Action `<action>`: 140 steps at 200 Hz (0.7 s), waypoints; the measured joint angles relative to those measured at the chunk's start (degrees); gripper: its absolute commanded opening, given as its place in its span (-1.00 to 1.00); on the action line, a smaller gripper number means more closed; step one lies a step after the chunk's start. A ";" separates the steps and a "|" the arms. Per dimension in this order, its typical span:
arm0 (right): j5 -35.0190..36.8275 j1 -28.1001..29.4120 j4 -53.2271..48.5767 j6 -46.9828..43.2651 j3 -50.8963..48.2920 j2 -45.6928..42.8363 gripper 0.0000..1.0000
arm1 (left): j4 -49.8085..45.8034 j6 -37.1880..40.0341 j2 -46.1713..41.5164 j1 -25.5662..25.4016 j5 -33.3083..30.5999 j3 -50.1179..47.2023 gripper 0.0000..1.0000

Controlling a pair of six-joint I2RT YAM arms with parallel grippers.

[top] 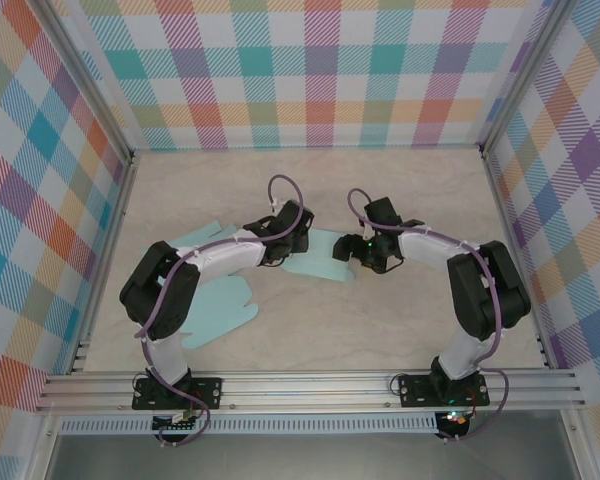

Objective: Fold the paper box

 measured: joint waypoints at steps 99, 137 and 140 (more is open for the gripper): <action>-3.80 -4.37 3.39 4.02 -2.64 -6.88 0.99 | -0.37 1.99 4.33 3.43 6.62 1.60 0.15; -7.30 -5.33 8.68 7.96 -7.56 -6.03 0.99 | 1.86 1.90 5.09 3.87 8.79 1.55 0.11; -7.67 -5.42 9.29 8.24 -8.00 -5.88 1.00 | 1.99 1.92 5.11 3.87 8.96 1.51 0.10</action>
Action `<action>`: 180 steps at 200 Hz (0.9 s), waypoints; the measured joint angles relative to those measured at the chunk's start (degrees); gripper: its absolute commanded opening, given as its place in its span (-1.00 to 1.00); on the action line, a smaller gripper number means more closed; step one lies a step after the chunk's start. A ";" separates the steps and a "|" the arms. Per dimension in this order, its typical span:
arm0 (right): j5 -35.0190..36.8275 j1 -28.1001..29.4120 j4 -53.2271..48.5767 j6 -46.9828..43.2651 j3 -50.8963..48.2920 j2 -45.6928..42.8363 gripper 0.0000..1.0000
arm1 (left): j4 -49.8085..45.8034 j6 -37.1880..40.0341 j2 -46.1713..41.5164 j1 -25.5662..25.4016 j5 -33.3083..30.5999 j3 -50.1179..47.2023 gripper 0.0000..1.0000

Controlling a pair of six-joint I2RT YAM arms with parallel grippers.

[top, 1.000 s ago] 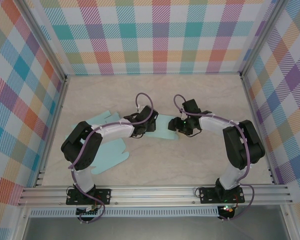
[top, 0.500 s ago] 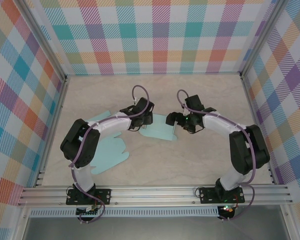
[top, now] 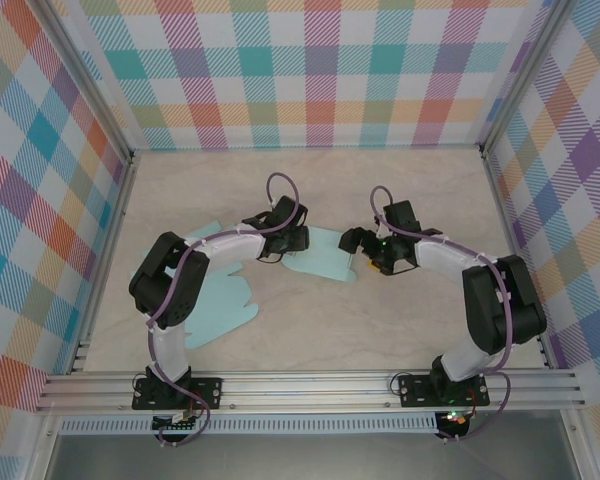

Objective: Fold the paper box

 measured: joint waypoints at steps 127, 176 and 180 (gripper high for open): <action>-12.46 -2.45 25.86 8.83 -6.16 7.87 0.64 | 10.23 -2.23 -0.04 3.96 10.03 -3.96 -0.49; -15.28 -1.46 35.30 10.69 -6.88 11.34 0.40 | 10.21 -2.23 -0.04 4.55 11.52 -3.96 -0.49; -15.54 -1.42 36.00 10.86 -6.93 11.54 0.37 | 10.19 -2.23 -0.04 4.55 11.54 -3.96 -0.49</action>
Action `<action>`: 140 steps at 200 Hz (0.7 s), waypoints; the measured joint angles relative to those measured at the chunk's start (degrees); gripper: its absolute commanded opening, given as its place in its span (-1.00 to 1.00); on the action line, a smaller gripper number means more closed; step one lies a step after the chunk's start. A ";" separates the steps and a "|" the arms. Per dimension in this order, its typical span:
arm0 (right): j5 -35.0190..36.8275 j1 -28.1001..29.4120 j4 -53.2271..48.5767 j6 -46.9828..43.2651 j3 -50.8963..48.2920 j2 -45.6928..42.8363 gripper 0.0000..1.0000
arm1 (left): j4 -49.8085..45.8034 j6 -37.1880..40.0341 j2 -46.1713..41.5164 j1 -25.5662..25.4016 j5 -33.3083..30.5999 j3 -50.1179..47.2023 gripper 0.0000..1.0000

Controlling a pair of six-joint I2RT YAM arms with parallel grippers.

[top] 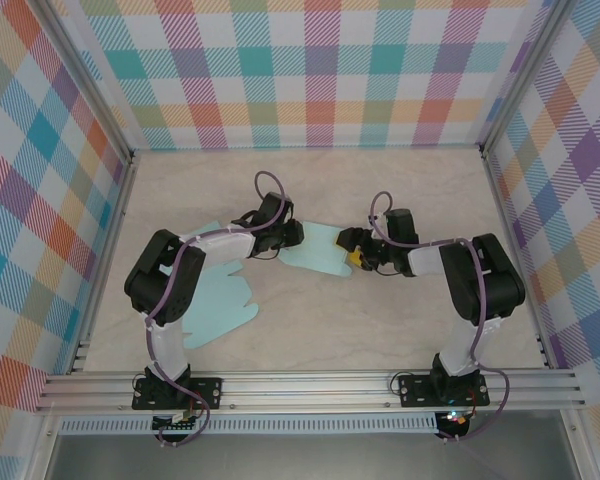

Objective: Fold the paper box

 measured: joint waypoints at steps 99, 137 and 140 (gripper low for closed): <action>-2.47 0.20 6.27 3.96 -0.98 -0.09 -0.18 | -2.45 0.09 -1.29 0.74 0.55 -0.20 -0.10; -3.23 -0.31 4.98 4.83 -1.03 -2.08 -0.32 | -2.75 0.74 -7.58 0.68 0.66 -4.33 0.05; -3.41 -0.42 4.83 4.90 -1.03 -2.27 -0.33 | -2.60 0.96 -8.41 0.68 0.59 -4.81 0.09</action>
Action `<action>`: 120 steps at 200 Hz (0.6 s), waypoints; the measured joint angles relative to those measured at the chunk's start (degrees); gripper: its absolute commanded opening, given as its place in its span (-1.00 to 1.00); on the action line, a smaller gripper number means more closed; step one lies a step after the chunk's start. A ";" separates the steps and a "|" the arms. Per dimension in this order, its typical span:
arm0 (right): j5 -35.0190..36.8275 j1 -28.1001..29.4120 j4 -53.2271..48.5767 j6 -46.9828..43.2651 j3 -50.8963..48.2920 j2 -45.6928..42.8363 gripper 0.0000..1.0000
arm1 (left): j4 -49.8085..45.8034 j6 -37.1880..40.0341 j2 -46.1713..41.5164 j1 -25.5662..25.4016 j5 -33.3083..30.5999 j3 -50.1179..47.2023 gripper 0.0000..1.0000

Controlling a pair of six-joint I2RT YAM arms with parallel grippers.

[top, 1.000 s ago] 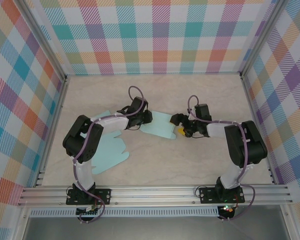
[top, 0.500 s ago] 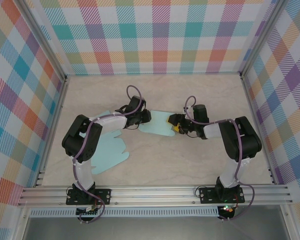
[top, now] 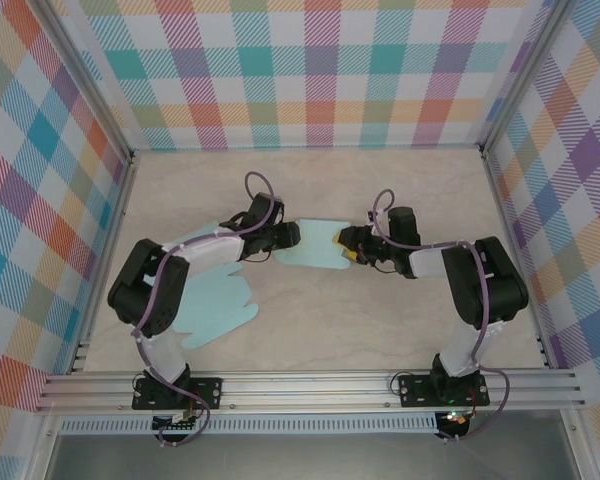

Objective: Fold the paper box

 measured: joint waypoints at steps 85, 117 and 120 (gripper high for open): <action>-7.21 -5.79 -13.99 1.90 0.96 -8.59 -0.37 | 20.28 14.51 -25.33 0.00 -1.25 -17.92 0.80; -11.67 -8.76 -20.22 2.49 2.69 -11.23 -0.35 | 32.50 26.43 -29.24 -0.22 9.05 -28.85 1.00; -12.20 -9.03 -20.72 2.71 2.86 -11.37 -0.36 | 33.24 27.89 -29.55 -0.28 10.19 -29.90 1.00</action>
